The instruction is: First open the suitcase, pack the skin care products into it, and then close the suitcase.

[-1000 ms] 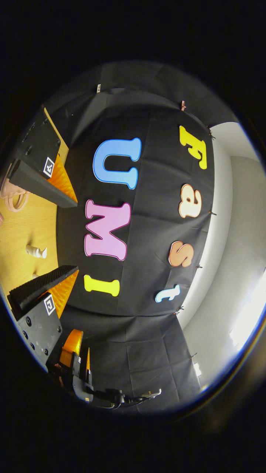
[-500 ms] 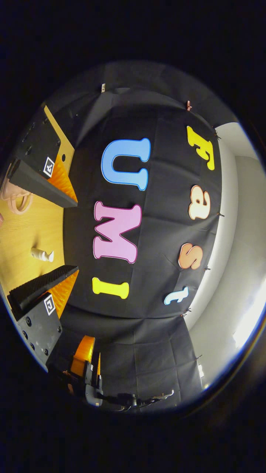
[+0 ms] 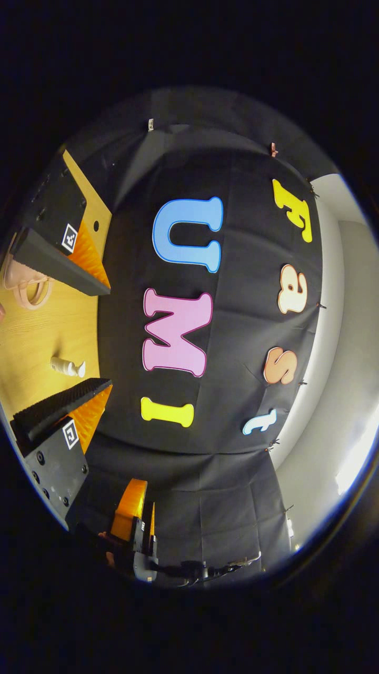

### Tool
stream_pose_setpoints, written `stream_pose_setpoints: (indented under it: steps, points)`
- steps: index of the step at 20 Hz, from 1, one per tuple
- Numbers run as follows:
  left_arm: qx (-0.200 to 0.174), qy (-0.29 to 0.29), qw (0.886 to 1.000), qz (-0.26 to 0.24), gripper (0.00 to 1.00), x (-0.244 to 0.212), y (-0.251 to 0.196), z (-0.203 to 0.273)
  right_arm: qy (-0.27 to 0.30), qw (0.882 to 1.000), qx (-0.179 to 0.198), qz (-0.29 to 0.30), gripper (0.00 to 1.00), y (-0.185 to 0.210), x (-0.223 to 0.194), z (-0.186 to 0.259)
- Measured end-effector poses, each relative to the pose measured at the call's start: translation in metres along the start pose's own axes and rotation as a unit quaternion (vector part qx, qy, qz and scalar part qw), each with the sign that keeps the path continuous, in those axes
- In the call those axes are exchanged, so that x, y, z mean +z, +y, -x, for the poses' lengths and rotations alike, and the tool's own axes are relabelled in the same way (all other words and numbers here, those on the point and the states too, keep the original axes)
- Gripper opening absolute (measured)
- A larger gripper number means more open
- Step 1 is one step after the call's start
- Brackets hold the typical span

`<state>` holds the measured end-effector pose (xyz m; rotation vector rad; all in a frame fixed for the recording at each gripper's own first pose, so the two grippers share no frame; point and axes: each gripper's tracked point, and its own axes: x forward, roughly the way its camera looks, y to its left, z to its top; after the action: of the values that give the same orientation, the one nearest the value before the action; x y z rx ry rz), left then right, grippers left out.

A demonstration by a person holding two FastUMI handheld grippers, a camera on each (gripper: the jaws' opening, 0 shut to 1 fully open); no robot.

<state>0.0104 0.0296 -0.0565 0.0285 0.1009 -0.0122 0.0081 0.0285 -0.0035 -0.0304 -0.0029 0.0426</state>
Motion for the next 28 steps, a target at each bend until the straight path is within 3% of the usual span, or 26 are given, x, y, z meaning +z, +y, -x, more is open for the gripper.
stream_pose_setpoints:
  steps: [4, 7, 12, 18, 23, 26, 28]
  points:
    - [0.005, 0.03, 1.0, 0.004, 0.99, -0.02, 0.008, -0.003, 0.001, 1.0, 0.015, -0.005, 0.96, 0.013, 0.001, -0.001]
    - [-0.007, 0.064, 0.997, 0.034, 0.99, -0.043, 0.003, -0.013, -0.016, 0.999, 0.026, 0.006, 0.96, 0.013, 0.009, -0.004]
    - [0.025, 0.166, 0.982, 0.084, 0.99, -0.105, 0.019, -0.044, -0.044, 0.998, 0.042, 0.002, 0.96, 0.004, 0.023, -0.021]
    - [0.056, 0.308, 0.946, 0.081, 0.99, -0.208, 0.027, -0.066, -0.027, 0.997, 0.067, 0.009, 0.97, -0.007, -0.016, -0.048]
    - [0.095, 0.383, 0.916, 0.068, 1.0, -0.264, 0.036, -0.083, 0.017, 0.994, 0.096, -0.04, 0.96, -0.006, -0.066, -0.064]
    - [0.131, 0.417, 0.895, 0.088, 0.99, -0.294, 0.047, -0.089, 0.043, 0.994, 0.091, -0.033, 0.96, -0.024, -0.097, -0.08]
    - [0.142, 0.434, 0.887, 0.07, 0.99, -0.307, 0.057, -0.096, 0.052, 0.995, 0.083, -0.036, 0.96, -0.039, -0.107, -0.09]
